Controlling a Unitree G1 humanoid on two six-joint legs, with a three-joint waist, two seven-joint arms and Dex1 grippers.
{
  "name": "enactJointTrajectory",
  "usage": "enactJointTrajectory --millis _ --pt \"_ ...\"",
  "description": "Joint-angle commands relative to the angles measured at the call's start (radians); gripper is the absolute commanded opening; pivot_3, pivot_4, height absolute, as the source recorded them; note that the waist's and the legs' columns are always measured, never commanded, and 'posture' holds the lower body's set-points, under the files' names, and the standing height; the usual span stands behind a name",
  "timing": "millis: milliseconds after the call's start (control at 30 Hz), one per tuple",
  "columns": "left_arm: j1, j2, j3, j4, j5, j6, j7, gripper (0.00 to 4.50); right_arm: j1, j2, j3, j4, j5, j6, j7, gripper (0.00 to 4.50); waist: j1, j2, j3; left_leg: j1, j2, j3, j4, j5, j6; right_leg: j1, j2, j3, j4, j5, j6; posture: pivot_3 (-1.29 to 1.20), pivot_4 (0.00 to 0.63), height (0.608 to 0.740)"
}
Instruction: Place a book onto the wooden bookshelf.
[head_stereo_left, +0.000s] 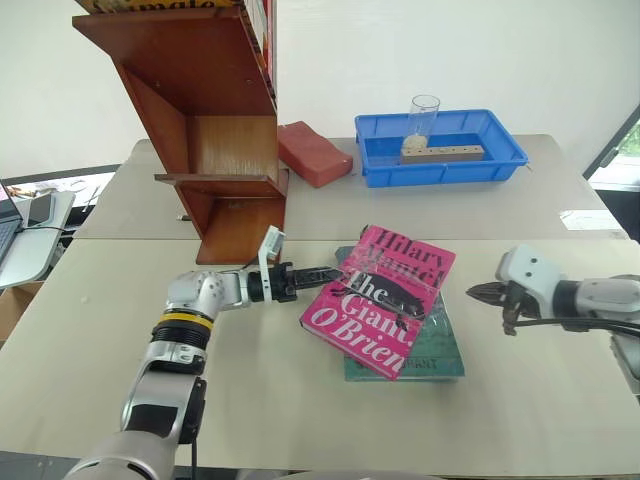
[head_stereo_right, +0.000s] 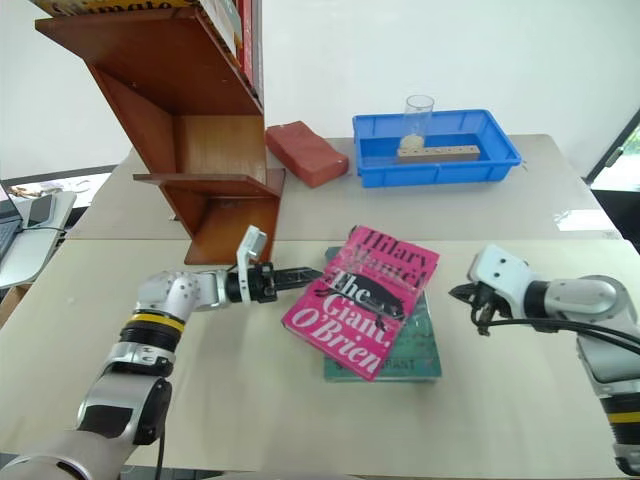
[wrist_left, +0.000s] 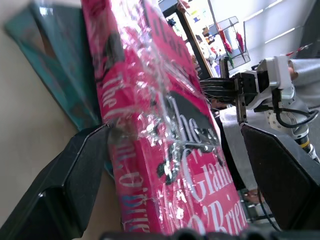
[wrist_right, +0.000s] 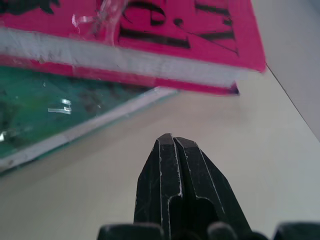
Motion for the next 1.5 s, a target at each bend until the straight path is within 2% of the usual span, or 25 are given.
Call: enactJointTrajectory --millis 33,233,533,633,867,900,1033,1167,1267,1367,1500 --pt "-0.025 -0.008 0.022 0.005 0.009 -0.007 0.008 4.50 -0.043 0.019 0.012 -0.044 -0.009 0.008 -0.018 0.09 0.000 0.000 0.000 0.000 0.000 0.000 0.000 0.000 0.000 0.000 0.000 0.000 0.000 0.000 0.000 0.00 0.150 0.649" --pt "0.000 -0.013 0.037 -0.017 0.000 0.035 0.019 4.50 -0.108 0.093 0.070 -0.080 -0.012 0.035 -0.031 0.09 -0.001 0.000 0.000 0.001 0.000 -0.001 0.000 0.000 0.000 0.002 0.000 0.000 -0.001 0.000 0.000 0.00 0.150 0.649" --pt "0.078 -0.035 0.105 -0.142 -0.054 0.112 0.077 4.50 -0.141 0.127 0.104 -0.086 -0.014 0.042 -0.018 0.09 0.003 0.000 0.000 0.001 0.000 -0.002 0.000 0.000 0.000 0.003 0.000 -0.001 -0.001 0.000 0.000 0.00 0.150 0.649" --pt "0.095 -0.037 0.154 -0.205 -0.088 0.147 0.107 3.71 -0.150 0.127 0.099 -0.077 -0.011 0.038 -0.014 0.00 0.004 0.000 0.000 0.001 0.000 -0.002 0.000 0.000 0.000 0.003 0.000 -0.001 -0.001 0.000 0.000 0.00 0.150 0.649" --pt "0.134 -0.017 0.229 -0.353 -0.166 0.212 0.154 0.73 -0.126 0.090 0.028 -0.112 0.032 0.052 0.005 0.00 0.004 0.000 0.000 0.001 0.000 -0.002 0.000 0.000 -0.001 0.003 0.000 -0.001 -0.002 0.000 0.000 0.00 0.150 0.649" --pt "0.136 -0.017 0.240 -0.372 -0.176 0.215 0.165 0.61 -0.113 0.076 0.007 -0.124 0.040 0.056 0.009 0.00 0.005 0.000 0.000 0.001 0.000 -0.002 0.000 0.000 -0.001 0.003 0.000 -0.001 -0.002 0.000 0.000 0.00 0.150 0.649" --pt "0.151 0.003 0.225 -0.506 -0.191 0.180 0.161 0.61 -0.046 -0.005 -0.098 -0.181 0.084 0.105 0.027 0.00 0.012 0.000 0.000 0.000 -0.001 -0.002 0.000 0.000 -0.001 0.005 -0.001 -0.001 -0.004 0.000 0.000 0.00 0.150 0.649" --pt "0.072 0.022 0.153 -0.769 -0.142 0.002 0.163 0.61 0.123 -0.108 -0.365 -0.216 0.128 0.147 0.092 0.00 0.024 0.000 0.001 0.000 -0.001 -0.003 -0.001 0.001 -0.002 0.005 0.000 -0.001 -0.006 0.000 0.001 0.00 0.150 0.649" --pt "0.006 0.042 0.078 -0.865 -0.041 -0.168 0.160 0.61 0.197 -0.144 -0.491 -0.275 0.183 0.202 0.141 0.00 0.026 0.000 0.001 -0.004 0.000 -0.001 -0.004 0.008 -0.013 0.007 0.000 0.001 -0.011 0.001 0.002 0.00 0.150 0.649" --pt "-0.078 0.082 0.008 -0.887 0.151 -0.446 0.165 0.61 0.198 -0.173 -0.578 -0.332 0.262 0.287 0.169 0.00 0.015 0.001 0.001 -0.002 -0.001 -0.001 -0.007 0.008 -0.013 0.011 0.000 0.002 -0.016 0.003 0.004 0.00 0.150 0.649" --pt "-0.167 0.180 -0.073 -0.780 0.465 -0.956 0.141 0.61 0.114 -0.196 -0.576 -0.360 0.334 0.343 0.132 0.00 0.001 0.001 0.001 -0.001 -0.001 -0.002 -0.010 0.008 -0.013 0.009 0.001 0.004 -0.016 0.003 0.003 0.00 0.150 0.649"
